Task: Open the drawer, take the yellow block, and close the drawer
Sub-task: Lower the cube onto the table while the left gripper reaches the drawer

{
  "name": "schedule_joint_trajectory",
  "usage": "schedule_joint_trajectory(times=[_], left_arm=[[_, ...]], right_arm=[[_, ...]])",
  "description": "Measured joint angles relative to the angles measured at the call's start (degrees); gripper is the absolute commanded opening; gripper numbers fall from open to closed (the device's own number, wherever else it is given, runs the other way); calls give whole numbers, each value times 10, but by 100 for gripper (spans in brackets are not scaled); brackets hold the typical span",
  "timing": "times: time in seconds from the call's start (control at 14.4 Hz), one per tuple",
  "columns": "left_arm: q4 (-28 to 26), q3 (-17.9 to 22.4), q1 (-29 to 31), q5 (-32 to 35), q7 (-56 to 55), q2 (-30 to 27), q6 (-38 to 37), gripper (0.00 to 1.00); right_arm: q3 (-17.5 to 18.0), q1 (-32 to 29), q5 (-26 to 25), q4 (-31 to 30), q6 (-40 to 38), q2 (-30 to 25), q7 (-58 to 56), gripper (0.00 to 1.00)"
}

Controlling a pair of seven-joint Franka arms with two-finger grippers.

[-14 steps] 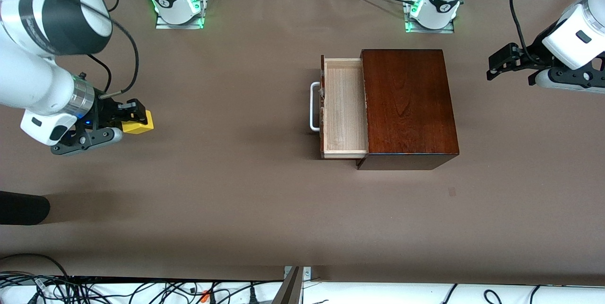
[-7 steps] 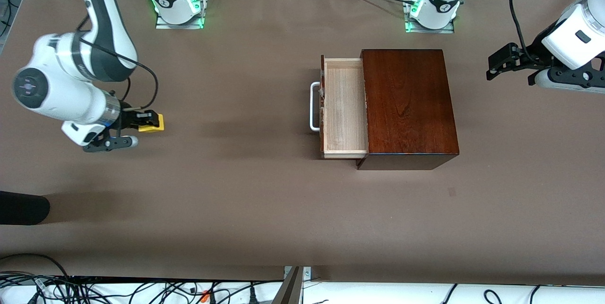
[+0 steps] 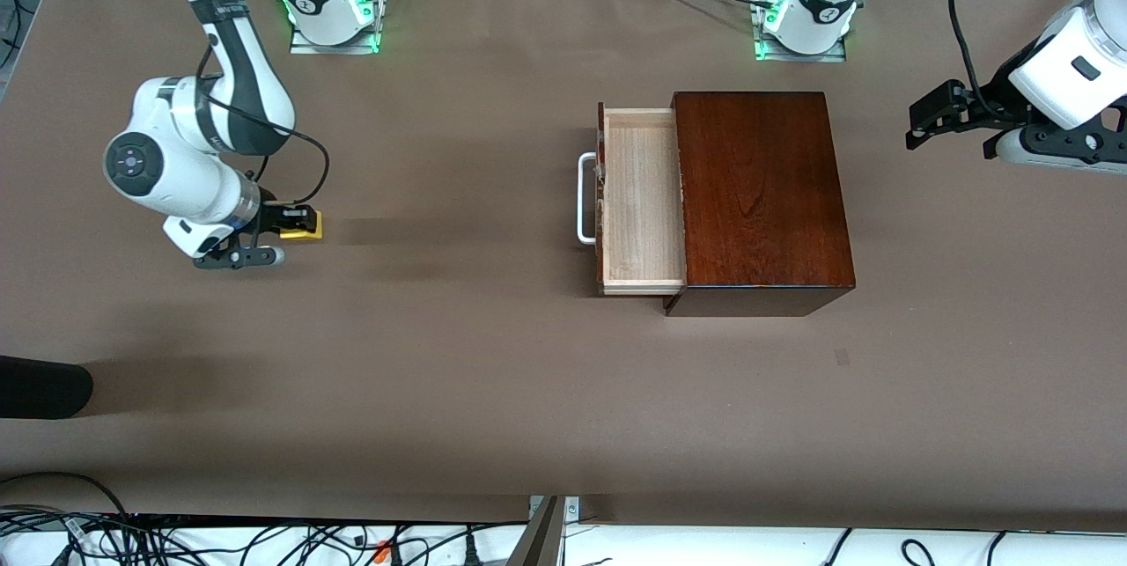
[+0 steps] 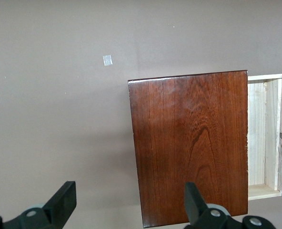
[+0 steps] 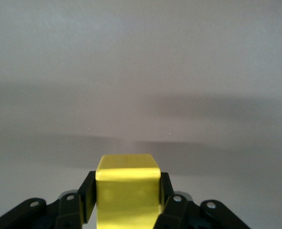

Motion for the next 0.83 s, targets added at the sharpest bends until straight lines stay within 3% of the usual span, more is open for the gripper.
schedule_joint_trajectory(times=[0.56,0.83], left_arm=[[0,-3,-4,0,1,0,4,100],[2,-54,-25,-1,0,1,10,100]], right_arm=[[5,0,-5,-22,21,36,4,3],[8,1,-5,-22,43,57,18,11]])
